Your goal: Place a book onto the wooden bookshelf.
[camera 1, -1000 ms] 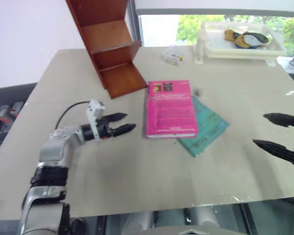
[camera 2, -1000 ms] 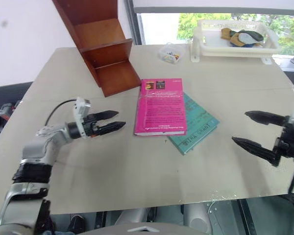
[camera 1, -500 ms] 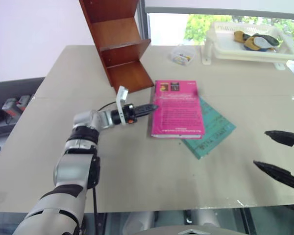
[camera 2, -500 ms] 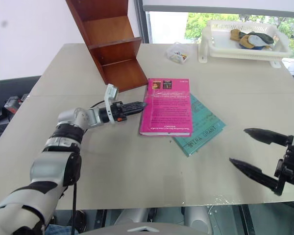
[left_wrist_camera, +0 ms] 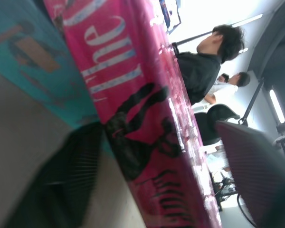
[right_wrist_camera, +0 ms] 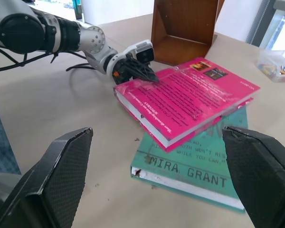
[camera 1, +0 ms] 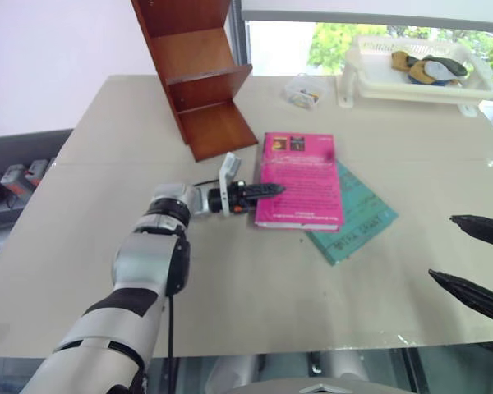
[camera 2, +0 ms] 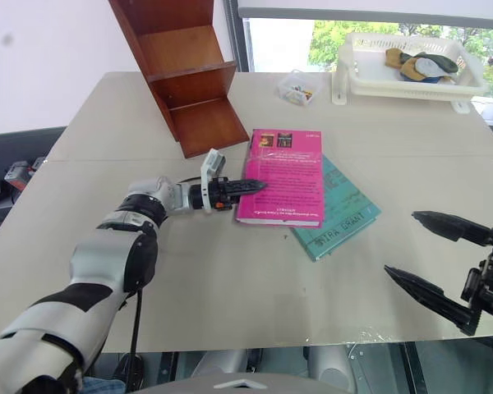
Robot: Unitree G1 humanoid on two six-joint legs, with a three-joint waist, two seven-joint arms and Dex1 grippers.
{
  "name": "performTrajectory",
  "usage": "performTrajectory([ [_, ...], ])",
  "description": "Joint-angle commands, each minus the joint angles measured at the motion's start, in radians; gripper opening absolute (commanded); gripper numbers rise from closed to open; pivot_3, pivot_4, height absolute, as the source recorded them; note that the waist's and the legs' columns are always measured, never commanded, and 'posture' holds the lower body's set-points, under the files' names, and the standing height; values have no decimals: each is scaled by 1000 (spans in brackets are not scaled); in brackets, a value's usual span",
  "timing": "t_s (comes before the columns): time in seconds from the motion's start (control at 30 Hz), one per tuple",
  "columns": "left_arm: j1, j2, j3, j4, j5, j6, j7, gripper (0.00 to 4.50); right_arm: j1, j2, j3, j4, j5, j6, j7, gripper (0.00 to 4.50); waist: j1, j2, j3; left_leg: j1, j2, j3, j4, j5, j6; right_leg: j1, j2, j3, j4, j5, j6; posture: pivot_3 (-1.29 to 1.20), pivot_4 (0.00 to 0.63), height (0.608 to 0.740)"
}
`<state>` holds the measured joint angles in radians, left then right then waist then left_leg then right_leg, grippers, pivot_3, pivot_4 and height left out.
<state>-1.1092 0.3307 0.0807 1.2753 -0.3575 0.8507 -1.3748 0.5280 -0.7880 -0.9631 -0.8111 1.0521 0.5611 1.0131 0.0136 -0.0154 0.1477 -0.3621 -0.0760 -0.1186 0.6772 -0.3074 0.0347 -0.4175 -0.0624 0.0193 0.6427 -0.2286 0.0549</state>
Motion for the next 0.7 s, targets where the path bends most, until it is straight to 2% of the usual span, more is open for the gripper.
performTrajectory([
  [0.03, -39, 13, 47, 3, -15, 48, -28, 2363, 6, -11, -38, -9, 8, -25, -4, 4500, 0, 0, 0, 0, 0, 0, 0, 0, 0, 0, 0, 0, 0, 0, 0, 0, 150, 740],
  [0.17, -39, 32, 61, -3, -5, 110, -63, 621, 0, -12, -30, 4, -8, -37, -6, 4500, -1, 0, 0, 0, 0, 0, 0, 0, 0, 0, 0, 0, 0, 0, 0, 0, 150, 740],
  [0.2, -38, 38, 55, -8, 0, 130, -86, 426, -2, -13, -26, 9, -12, -40, -6, 4500, -1, 0, 0, 0, 0, 0, 0, 0, 0, 0, 0, 0, 0, 0, 0, 0, 150, 740],
  [0.33, -30, 62, 14, -43, 13, 220, -181, 380, -17, -18, -1, 20, -30, -50, -7, 4500, -2, 0, 0, 0, 0, 0, 0, 0, 0, 0, 1, 0, 1, 0, 0, 0, 150, 740],
  [0.43, -21, 71, 19, -76, 1, 251, -195, 380, -29, -19, 13, 27, -41, -54, -7, 4500, -2, 0, 0, 0, 0, 0, 0, 0, 0, 0, 1, 0, 1, 0, 0, 0, 150, 740],
  [0.6, -34, 45, 93, -214, -76, 264, -132, 380, -46, -24, 24, 57, -71, -65, 2, 4500, 0, -1, 0, -1, 0, -1, 2, 0, 0, 0, 0, 0, 1, 0, 0, 0, 150, 740],
  [0.7, -20, -30, 136, -422, -112, 156, -5, 380, -74, -35, 44, 86, -84, -71, 2, 4500, 4, -1, 1, -3, 0, -2, 4, 0, 0, 0, -5, -1, 0, 0, 0, 0, 150, 740],
])
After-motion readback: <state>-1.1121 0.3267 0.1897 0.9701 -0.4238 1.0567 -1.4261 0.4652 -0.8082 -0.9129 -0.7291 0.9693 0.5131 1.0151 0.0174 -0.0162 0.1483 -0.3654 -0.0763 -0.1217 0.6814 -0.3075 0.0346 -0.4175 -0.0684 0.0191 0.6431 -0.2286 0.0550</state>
